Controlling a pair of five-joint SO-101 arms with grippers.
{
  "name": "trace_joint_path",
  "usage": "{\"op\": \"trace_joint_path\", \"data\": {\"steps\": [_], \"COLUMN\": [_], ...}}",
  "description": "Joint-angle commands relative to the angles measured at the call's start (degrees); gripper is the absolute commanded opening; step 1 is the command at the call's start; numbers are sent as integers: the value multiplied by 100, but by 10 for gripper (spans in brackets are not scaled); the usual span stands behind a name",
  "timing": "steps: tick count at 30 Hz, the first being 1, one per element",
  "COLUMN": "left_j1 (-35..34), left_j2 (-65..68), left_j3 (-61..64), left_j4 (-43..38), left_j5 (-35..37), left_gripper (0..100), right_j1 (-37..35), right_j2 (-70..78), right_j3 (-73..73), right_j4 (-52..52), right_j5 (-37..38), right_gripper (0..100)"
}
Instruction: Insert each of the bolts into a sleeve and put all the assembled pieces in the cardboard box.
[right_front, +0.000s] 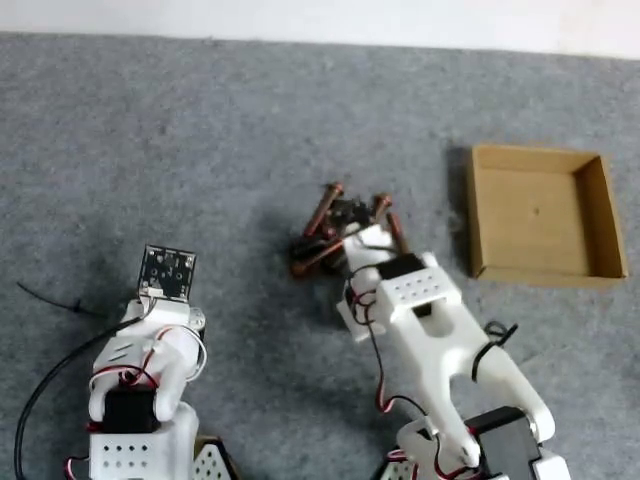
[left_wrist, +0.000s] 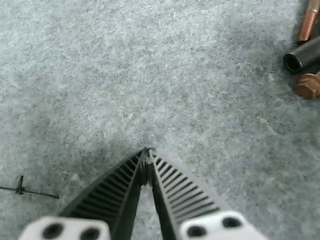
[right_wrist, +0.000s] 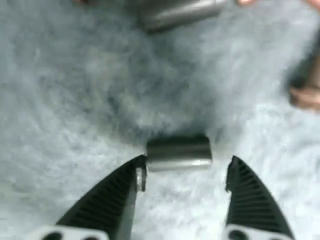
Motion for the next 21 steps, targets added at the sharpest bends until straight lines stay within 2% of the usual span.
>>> {"op": "trace_joint_path", "data": {"steps": [1,7,10,17,21], "left_j1": [-31,-31,-31,-31,-31], "left_j2": [-4,-4,-4,-4,-4], "left_j3": [-31,-31,-31,-31,-31], "left_j4": [-114,-114,-114,-114,-114], "left_j5": [-35,-35,-35,-35,-35], "left_gripper": [5,5,5,5,5], "right_j1": [-13,-4,-4,-4,-4], "right_j2": [-22,31,31,48,48], "right_j3": [-409,-409,-409,92,189], "right_j4": [180,154,40,-1015,-1086], "right_j5": [-387,-545,-967,-2163,-2743], "right_gripper": [235,235,235,235,235]}}
